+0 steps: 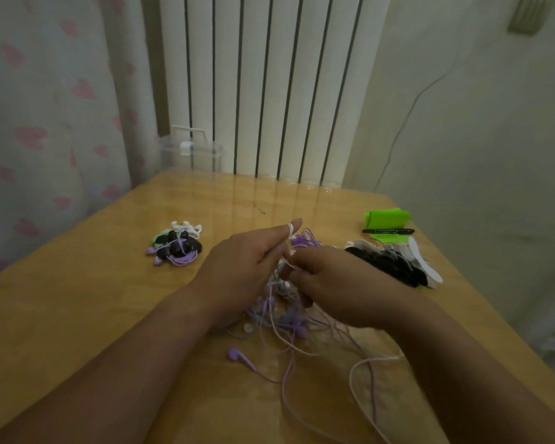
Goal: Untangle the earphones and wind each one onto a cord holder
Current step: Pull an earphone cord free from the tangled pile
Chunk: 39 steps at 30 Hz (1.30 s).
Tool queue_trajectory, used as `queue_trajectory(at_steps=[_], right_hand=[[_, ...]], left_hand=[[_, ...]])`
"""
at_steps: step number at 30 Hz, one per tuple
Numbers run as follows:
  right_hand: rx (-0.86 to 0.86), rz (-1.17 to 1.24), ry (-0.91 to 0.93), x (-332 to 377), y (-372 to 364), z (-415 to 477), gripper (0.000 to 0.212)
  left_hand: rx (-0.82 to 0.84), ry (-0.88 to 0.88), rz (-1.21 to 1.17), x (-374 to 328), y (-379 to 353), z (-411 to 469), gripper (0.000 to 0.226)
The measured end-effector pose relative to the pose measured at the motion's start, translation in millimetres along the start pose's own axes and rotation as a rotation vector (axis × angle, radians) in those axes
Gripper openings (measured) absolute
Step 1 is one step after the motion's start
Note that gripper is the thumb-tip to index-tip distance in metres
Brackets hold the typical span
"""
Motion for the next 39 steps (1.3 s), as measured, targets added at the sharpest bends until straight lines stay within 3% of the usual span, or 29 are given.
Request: queue_trajectory(at_steps=[3,6,9,12,14,17,22,27,31,39], right_hand=[[-0.04,-0.079,-0.022,4,27,-1,0.025],[-0.23,-0.048,0.036,-1,50,0,0.014],[-0.311,0.142,0.113,-12,56,2,0.007],[-0.294,0.411,0.094,-27,44,10,0.013],[-0.251,0.628,0.066,-33,28,17,0.018],[-0.254,0.694,0.019,-32,-1,24,0.02],[-0.302,0.417,0.047,-10,-24,26,0.025],[-0.311,0.289,0.037,-4,-31,21,0.026],[-0.305,0.222,0.035,-18,-21,12,0.023],[-0.366,0.342,0.08,-39,-3,5,0.003]], left_hand=[[0.1,0.077,-0.093,-1,5,2,0.04],[0.198,0.077,-0.255,-14,11,1,0.03],[0.305,0.09,-0.457,-24,17,-2,0.035],[0.395,0.095,-0.682,-24,22,-2,0.039],[0.338,0.105,-0.86,-19,23,0,0.04],[0.152,0.13,-0.961,-9,20,5,0.036],[-0.036,0.145,-0.866,0,15,8,0.036],[-0.123,0.093,-0.459,-3,12,6,0.033],[-0.029,0.015,-0.169,5,8,5,0.04],[0.249,-0.02,-0.015,-8,6,1,0.023]])
Point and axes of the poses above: each hand's wrist, its own z-axis towards the middle knuckle, its own y-axis out of the back of the hand, x = y × z, the point moved 1 cm from there along z, towards the middle knuckle, and after that the axes turned 9 degrees about -z, right-handed, at the moved point
